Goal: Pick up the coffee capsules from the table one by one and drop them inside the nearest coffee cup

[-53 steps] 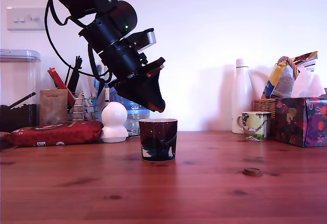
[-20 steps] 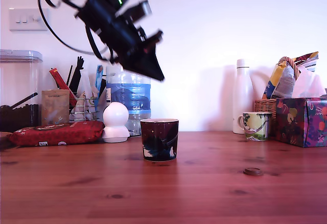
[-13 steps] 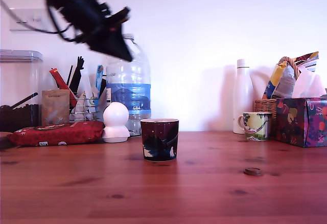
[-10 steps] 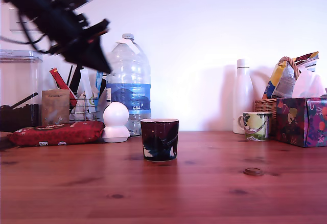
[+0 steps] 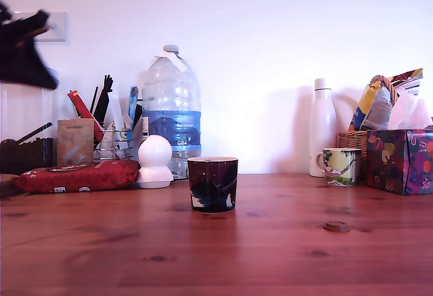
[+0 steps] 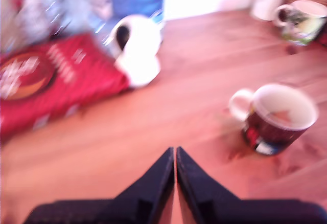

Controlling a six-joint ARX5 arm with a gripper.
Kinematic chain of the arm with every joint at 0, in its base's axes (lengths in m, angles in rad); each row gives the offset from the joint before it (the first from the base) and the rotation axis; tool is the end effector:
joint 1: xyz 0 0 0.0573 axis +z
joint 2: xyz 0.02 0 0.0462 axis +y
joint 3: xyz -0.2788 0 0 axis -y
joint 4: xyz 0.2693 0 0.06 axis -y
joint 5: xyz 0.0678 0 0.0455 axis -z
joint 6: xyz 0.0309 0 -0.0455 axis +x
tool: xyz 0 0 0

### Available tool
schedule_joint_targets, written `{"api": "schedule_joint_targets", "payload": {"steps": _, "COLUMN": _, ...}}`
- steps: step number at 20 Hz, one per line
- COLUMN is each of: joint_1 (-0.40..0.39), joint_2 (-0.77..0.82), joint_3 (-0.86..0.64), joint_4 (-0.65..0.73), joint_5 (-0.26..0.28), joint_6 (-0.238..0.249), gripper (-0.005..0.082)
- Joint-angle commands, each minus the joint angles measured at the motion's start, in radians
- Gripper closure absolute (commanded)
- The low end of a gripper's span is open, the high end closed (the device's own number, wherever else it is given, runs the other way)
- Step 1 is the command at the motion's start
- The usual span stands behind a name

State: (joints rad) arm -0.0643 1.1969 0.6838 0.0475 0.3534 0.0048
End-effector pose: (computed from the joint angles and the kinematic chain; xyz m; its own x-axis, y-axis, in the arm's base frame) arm 0.2675 -0.0279 0.2397 0.8144 -0.3992 -0.4212 0.3710 0.9162 -0.1511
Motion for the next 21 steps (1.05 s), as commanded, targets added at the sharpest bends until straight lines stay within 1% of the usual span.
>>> {"api": "schedule_joint_targets", "payload": {"steps": 1, "joint_1": 0.013, "joint_2": -0.056, "joint_3": -0.107, "joint_4": 0.065, "joint_5": 0.004, "joint_6": -0.027, "gripper": 0.0788}}
{"api": "schedule_joint_targets", "payload": {"steps": 2, "joint_1": 0.022, "joint_2": -0.094, "joint_3": -0.159, "joint_4": 0.1, "joint_5": -0.002, "joint_6": -0.047, "gripper": 0.0788}}
{"api": "schedule_joint_targets", "payload": {"steps": 3, "joint_1": 0.026, "joint_2": -0.135, "joint_3": -0.21, "joint_4": 0.122, "joint_5": -0.019, "joint_6": -0.063, "gripper": 0.0788}}
{"api": "schedule_joint_targets", "payload": {"steps": 4, "joint_1": 0.026, "joint_2": -0.174, "joint_3": -0.255, "joint_4": 0.139, "joint_5": -0.044, "joint_6": -0.069, "gripper": 0.0788}}
{"api": "schedule_joint_targets", "payload": {"steps": 5, "joint_1": 0.026, "joint_2": -0.219, "joint_3": -0.301, "joint_4": 0.152, "joint_5": -0.067, "joint_6": -0.085, "gripper": 0.0788}}
{"api": "schedule_joint_targets", "payload": {"steps": 8, "joint_1": 0.025, "joint_2": -0.367, "joint_3": -0.418, "joint_4": 0.155, "joint_5": -0.126, "joint_6": -0.12, "gripper": 0.0788}}
{"api": "schedule_joint_targets", "payload": {"steps": 9, "joint_1": 0.025, "joint_2": -0.422, "joint_3": -0.452, "joint_4": 0.145, "joint_5": -0.127, "joint_6": -0.131, "gripper": 0.0788}}
{"api": "schedule_joint_targets", "payload": {"steps": 10, "joint_1": 0.025, "joint_2": -0.479, "joint_3": -0.48, "joint_4": 0.126, "joint_5": -0.126, "joint_6": -0.14, "gripper": 0.0788}}
{"api": "schedule_joint_targets", "payload": {"steps": 12, "joint_1": 0.024, "joint_2": -0.584, "joint_3": -0.511, "joint_4": 0.046, "joint_5": -0.127, "joint_6": -0.144, "gripper": 0.0788}}
{"api": "schedule_joint_targets", "payload": {"steps": 15, "joint_1": 0.024, "joint_2": -0.752, "joint_3": -0.517, "joint_4": -0.099, "joint_5": -0.148, "joint_6": -0.143, "gripper": 0.0788}}
{"api": "schedule_joint_targets", "payload": {"steps": 18, "joint_1": 0.024, "joint_2": -0.912, "joint_3": -0.517, "joint_4": -0.21, "joint_5": -0.164, "joint_6": -0.144, "gripper": 0.0788}}
{"api": "schedule_joint_targets", "payload": {"steps": 21, "joint_1": 0.024, "joint_2": -1.017, "joint_3": -0.517, "joint_4": -0.296, "joint_5": -0.165, "joint_6": -0.143, "gripper": 0.0788}}
